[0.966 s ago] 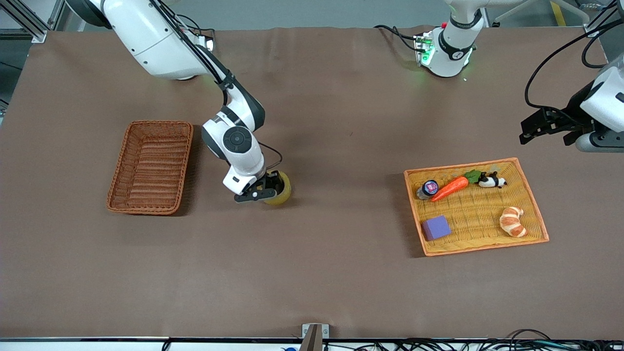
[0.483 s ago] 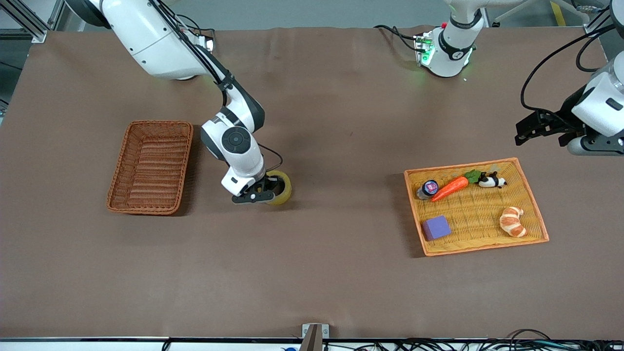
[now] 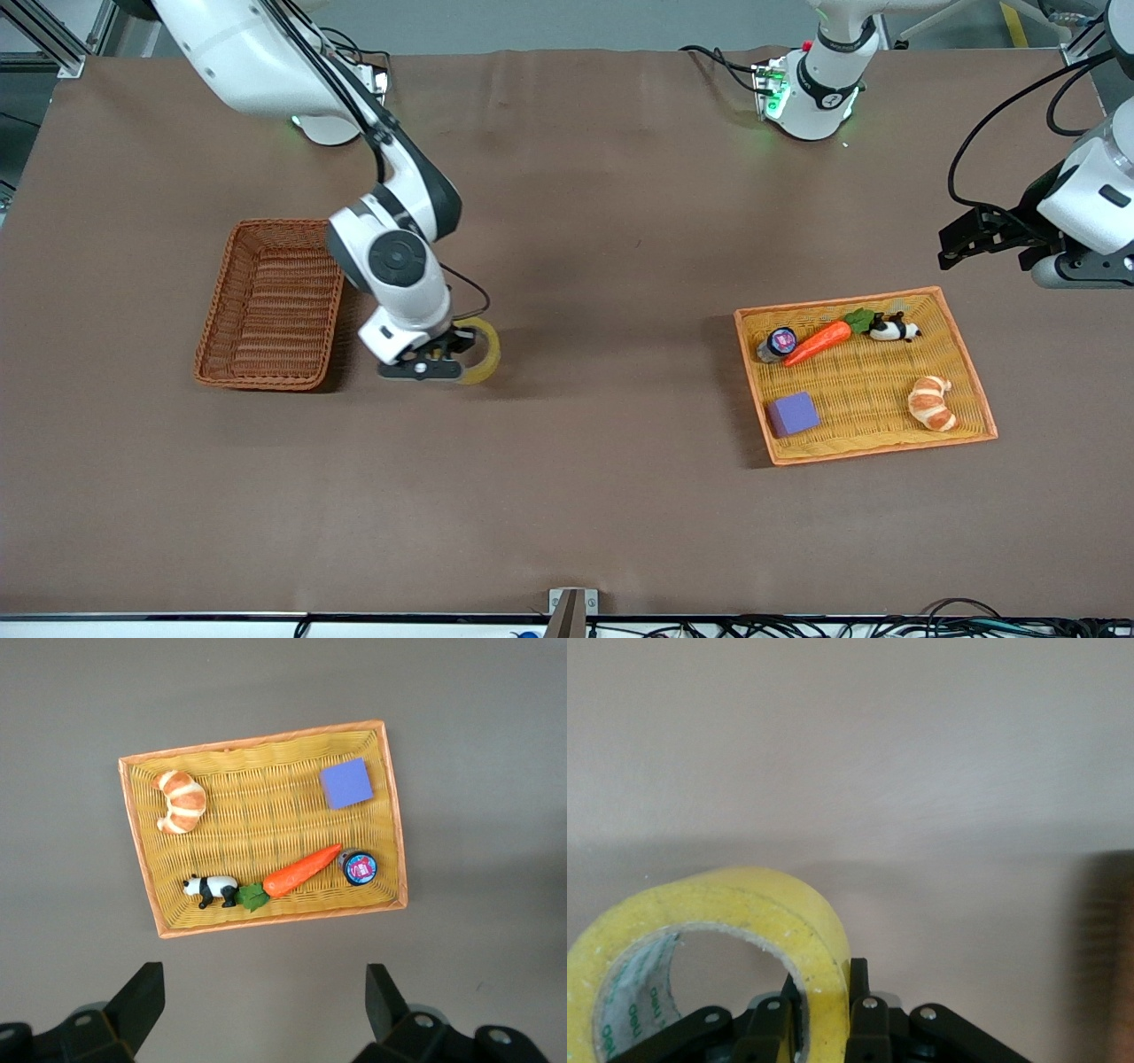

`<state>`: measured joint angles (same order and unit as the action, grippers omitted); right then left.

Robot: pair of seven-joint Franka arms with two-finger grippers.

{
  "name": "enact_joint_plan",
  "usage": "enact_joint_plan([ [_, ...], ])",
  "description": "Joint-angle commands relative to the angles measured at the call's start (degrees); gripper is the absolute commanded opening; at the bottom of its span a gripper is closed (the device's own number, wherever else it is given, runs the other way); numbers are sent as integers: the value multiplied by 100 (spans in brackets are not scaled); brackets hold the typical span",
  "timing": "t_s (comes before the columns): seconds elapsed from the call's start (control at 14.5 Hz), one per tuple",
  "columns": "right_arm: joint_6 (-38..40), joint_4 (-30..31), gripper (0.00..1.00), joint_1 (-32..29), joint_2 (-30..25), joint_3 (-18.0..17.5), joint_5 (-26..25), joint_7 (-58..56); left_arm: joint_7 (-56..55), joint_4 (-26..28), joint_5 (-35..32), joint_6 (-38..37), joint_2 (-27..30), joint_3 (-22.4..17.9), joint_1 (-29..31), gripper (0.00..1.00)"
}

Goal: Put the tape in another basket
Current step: 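Carry the tape with the right gripper over the brown basket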

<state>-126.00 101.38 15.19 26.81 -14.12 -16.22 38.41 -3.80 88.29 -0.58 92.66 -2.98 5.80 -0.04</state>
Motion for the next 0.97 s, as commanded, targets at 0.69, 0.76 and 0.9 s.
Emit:
enact_joint_plan([
  [0.69,490,2049,1,-720,-2460,1517,269,-3532,20,-31,-64,252,167,88,13,100],
  [0.76,192,2435,1,-720,-2609,1631,269,-3682,37,-74,-56,252,166,88,30,100],
  [0.9,-336,2981,1,-720,-2751,1912,269,-3954,37,-180,-74,252,158,88,39,100],
])
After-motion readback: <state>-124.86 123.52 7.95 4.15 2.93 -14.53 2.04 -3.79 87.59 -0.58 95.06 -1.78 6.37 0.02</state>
